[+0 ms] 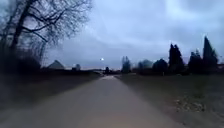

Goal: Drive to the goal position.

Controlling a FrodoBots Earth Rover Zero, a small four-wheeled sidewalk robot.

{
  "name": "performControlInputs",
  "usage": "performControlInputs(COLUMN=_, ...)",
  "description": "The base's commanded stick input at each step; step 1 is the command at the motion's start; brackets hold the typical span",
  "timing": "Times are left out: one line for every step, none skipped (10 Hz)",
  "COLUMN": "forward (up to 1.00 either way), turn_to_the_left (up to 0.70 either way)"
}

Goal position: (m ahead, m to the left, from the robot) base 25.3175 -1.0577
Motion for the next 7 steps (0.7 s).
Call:
performControlInputs(forward=1.0, turn_to_the_left=0.04)
performControlInputs(forward=1.0, turn_to_the_left=0.04)
performControlInputs(forward=1.0, turn_to_the_left=0.04)
performControlInputs(forward=1.0, turn_to_the_left=0.04)
performControlInputs(forward=1.0, turn_to_the_left=0.04)
performControlInputs(forward=1.0, turn_to_the_left=0.04)
performControlInputs(forward=1.0, turn_to_the_left=0.04)
